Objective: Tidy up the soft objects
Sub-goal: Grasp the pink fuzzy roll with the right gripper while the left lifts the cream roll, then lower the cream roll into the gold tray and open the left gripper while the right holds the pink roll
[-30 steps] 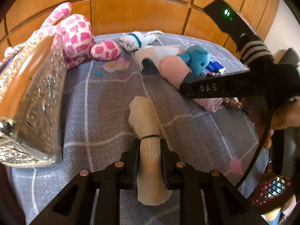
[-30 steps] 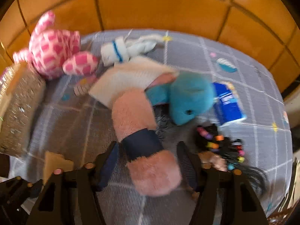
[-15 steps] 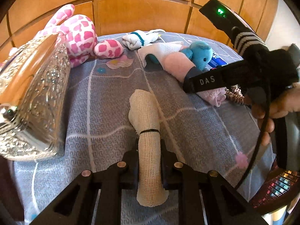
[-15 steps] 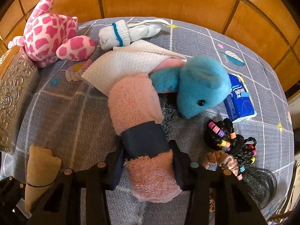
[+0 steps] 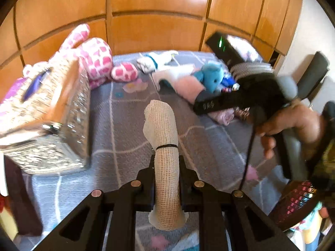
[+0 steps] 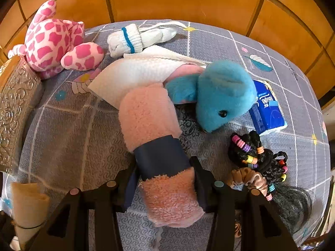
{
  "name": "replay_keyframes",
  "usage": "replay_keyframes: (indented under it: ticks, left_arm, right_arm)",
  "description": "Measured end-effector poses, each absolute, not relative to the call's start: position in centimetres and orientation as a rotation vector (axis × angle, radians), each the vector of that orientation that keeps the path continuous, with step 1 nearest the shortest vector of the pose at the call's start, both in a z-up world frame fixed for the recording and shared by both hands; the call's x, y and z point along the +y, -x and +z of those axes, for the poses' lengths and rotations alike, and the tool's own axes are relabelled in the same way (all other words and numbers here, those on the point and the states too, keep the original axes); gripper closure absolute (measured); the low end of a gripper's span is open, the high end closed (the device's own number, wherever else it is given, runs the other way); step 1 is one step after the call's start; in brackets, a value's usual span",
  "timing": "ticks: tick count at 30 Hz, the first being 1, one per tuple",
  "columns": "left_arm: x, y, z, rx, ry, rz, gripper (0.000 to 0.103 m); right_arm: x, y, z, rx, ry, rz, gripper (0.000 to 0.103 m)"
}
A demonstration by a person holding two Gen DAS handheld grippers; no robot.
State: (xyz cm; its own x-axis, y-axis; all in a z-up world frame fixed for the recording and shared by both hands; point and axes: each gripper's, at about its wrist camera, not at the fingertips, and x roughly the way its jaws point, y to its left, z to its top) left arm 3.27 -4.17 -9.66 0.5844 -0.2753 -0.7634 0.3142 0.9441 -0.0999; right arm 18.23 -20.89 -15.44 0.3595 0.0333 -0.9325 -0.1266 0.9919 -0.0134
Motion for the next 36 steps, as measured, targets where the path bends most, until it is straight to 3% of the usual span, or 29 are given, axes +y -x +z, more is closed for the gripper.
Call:
replay_keyframes:
  ticks: [17,36]
  left_arm:
    - [3.4,-1.0,-2.1,0.735,0.073,-0.187,0.086]
    - [18.0,0.3,-2.8,0.719,0.212,0.208,0.086]
  right_arm:
    - [-19.2,-16.4,-15.1,1.167,0.142,0.085,0.056]
    - [-18.9,-16.3,-15.3,1.152,0.176,0.083,0.056]
